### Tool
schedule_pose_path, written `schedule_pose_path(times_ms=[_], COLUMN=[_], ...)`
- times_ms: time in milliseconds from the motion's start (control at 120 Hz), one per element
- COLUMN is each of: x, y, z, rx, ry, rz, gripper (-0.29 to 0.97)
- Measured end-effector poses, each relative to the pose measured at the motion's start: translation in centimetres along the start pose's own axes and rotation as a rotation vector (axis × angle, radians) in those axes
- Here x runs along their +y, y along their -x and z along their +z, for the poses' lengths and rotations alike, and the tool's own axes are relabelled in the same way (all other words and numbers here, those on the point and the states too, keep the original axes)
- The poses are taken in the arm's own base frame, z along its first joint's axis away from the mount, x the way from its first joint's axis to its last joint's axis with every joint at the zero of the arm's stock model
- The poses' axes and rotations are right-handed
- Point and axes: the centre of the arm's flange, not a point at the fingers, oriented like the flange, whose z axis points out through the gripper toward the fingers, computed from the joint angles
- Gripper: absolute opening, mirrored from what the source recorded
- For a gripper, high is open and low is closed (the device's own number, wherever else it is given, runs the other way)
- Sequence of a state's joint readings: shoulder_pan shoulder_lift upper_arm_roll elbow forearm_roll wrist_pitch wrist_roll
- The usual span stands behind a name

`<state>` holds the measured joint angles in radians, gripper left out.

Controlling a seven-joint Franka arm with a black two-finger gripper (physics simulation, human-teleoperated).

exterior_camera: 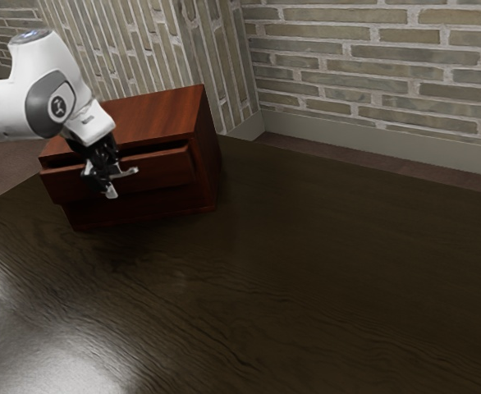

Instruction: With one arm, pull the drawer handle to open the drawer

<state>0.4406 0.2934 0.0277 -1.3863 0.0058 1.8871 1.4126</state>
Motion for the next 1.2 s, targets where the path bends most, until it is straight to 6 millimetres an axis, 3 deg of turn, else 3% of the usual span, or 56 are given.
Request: schedule_pose_path(times_ms=[175, 392, 608, 1075, 1200], x=[1.5, 3.4, 5.4, 10.4, 11.8], y=[0.1, -0.1, -0.2, -0.3, -0.1], z=[-0.1, -1.0, -1.4, -3.4, -4.3], rx=[0.002, 0.006, 0.006, 0.016, 0.018], ry=[0.028, 0.043, 0.06, 0.037, 0.025], rz=[-0.002, -0.001, -0.001, 0.001, -0.001], gripper=[0.35, 0.23, 0.33, 0.11, 0.16])
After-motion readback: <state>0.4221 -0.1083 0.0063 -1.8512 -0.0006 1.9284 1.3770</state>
